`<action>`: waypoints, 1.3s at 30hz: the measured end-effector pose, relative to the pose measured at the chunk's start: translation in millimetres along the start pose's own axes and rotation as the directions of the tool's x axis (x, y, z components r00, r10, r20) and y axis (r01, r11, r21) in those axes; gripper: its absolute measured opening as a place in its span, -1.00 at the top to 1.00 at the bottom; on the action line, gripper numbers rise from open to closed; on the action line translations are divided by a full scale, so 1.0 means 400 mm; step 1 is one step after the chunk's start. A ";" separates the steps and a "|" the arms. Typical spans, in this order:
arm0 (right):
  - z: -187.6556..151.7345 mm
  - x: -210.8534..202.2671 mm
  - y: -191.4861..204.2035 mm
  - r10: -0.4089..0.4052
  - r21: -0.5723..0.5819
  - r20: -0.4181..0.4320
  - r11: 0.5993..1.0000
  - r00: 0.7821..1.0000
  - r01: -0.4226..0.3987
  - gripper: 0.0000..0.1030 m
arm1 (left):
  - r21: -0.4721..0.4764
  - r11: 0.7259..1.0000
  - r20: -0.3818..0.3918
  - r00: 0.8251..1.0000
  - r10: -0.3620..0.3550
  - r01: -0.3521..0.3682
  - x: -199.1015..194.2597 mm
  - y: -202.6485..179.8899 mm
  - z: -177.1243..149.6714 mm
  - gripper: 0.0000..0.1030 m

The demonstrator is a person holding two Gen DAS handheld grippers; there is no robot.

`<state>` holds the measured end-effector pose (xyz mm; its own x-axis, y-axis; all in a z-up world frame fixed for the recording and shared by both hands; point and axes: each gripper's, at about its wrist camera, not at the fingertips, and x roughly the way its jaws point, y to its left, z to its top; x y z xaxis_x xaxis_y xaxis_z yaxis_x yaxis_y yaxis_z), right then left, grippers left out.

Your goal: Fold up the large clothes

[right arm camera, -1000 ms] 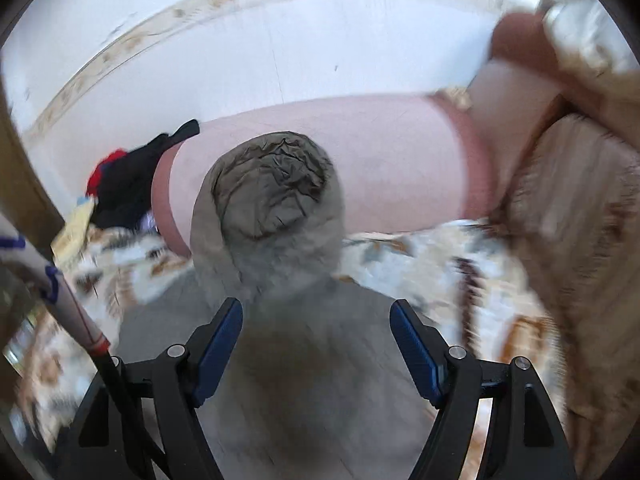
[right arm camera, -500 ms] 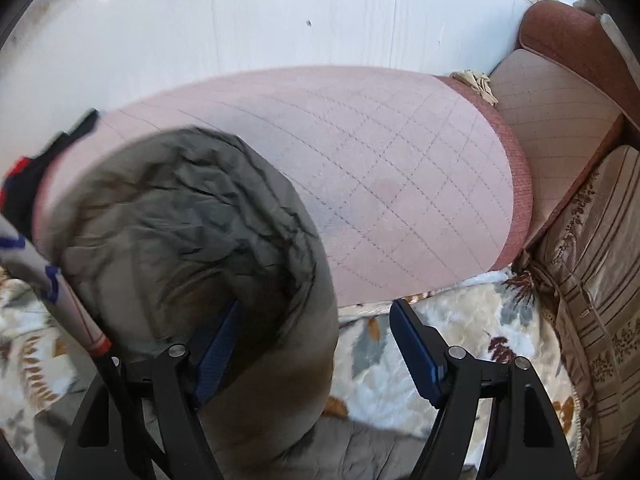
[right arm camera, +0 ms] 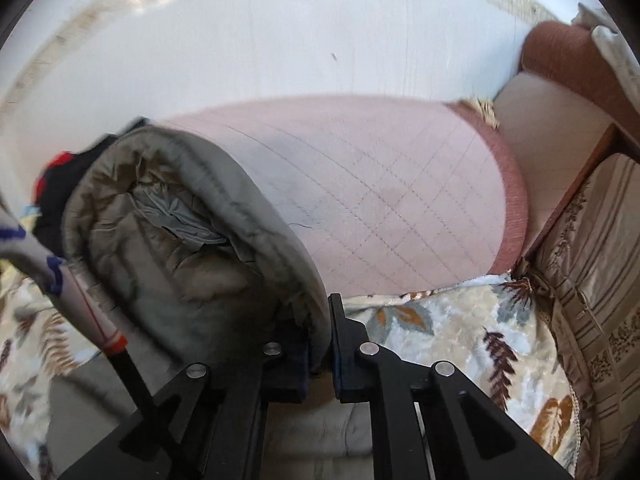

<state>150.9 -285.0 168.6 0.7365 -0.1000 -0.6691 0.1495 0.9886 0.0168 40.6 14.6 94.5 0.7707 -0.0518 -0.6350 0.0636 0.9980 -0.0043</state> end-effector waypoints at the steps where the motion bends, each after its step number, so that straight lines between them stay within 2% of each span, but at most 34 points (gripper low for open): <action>1: -0.030 -0.054 0.000 0.021 -0.006 0.018 1.000 1.000 -0.021 0.85 | -0.003 1.000 0.008 1.000 0.003 -0.003 -0.007 0.001 0.002 -0.35; 4: -0.121 -0.180 0.011 0.081 -0.024 0.052 0.997 0.995 -0.079 0.85 | -0.048 0.999 0.031 0.999 -0.008 0.010 -0.033 0.029 0.018 -0.35; 7: -0.270 -0.313 0.028 0.123 -0.043 0.088 0.992 0.989 -0.120 0.85 | -0.099 0.995 0.061 0.998 -0.003 0.009 -0.061 0.065 0.034 -0.35; 9: -0.362 -0.349 0.032 0.124 -0.043 0.094 0.992 0.988 -0.120 0.85 | -0.113 0.994 0.097 0.995 0.017 -0.006 -0.084 0.078 0.042 -0.35; 12: -0.504 -0.305 0.030 0.107 -0.009 0.027 0.994 0.994 -0.106 0.85 | -0.129 0.992 0.140 0.990 0.025 -0.007 -0.110 0.083 0.049 -0.35; 15: -0.578 -0.209 0.030 0.096 0.005 -0.073 0.995 0.993 -0.096 0.85 | -0.106 0.994 0.148 0.989 -0.008 0.024 -0.112 0.057 0.050 -0.35; 17: -0.587 -0.173 0.050 0.056 -0.047 -0.093 0.997 0.994 -0.060 0.85 | -0.070 0.996 0.134 0.990 -0.049 0.059 -0.089 0.020 0.049 -0.35; 21: -0.580 -0.143 0.065 0.056 -0.060 -0.102 0.996 0.993 -0.062 0.85 | 0.033 0.991 0.039 0.990 -0.133 0.131 0.003 -0.084 0.026 -0.35; 24: -0.585 -0.134 0.068 0.045 -0.078 -0.119 0.995 0.992 -0.055 0.79 | 0.133 0.989 -0.091 0.994 -0.061 0.073 0.100 -0.148 -0.025 -0.35; 25: -0.589 -0.139 0.064 0.048 -0.080 -0.123 0.995 0.991 -0.059 0.67 | 0.141 0.988 -0.100 0.994 -0.049 0.063 0.111 -0.152 -0.032 -0.36; 28: -0.596 -0.186 0.049 0.022 -0.115 -0.129 0.993 0.991 -0.037 0.47 | 0.120 0.990 -0.093 0.994 -0.063 0.074 0.103 -0.144 -0.025 -0.35; 30: -0.589 -0.235 0.043 0.021 -0.113 -0.112 0.993 0.993 -0.034 0.42 | 0.102 0.992 -0.097 0.993 -0.068 0.077 0.103 -0.131 -0.027 -0.37; 33: -0.564 -0.324 0.036 0.058 -0.075 -0.012 0.995 0.998 -0.059 0.40 | 0.099 0.992 -0.101 0.993 -0.066 0.076 0.105 -0.123 -0.032 -0.37; 35: -0.532 -0.358 0.044 0.122 -0.052 0.079 0.992 0.989 -0.118 0.40 | 0.104 0.992 -0.097 0.993 -0.062 0.072 0.106 -0.125 -0.033 -0.37; 37: -0.511 -0.341 0.070 0.146 -0.060 0.106 0.988 0.984 -0.140 0.40 | 0.090 0.993 -0.094 0.993 -0.068 0.077 0.098 -0.120 -0.031 -0.37; 39: -0.505 -0.272 0.085 0.201 -0.038 0.049 0.979 0.978 -0.199 0.40 | 0.077 0.993 -0.089 0.993 -0.079 0.086 0.087 -0.111 -0.027 -0.37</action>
<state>-57.4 -217.7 91.7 0.7826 0.0951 -0.6152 -0.0255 0.9923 0.1210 57.6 -31.0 64.3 0.7037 -0.1266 -0.6991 0.1780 0.9840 0.0010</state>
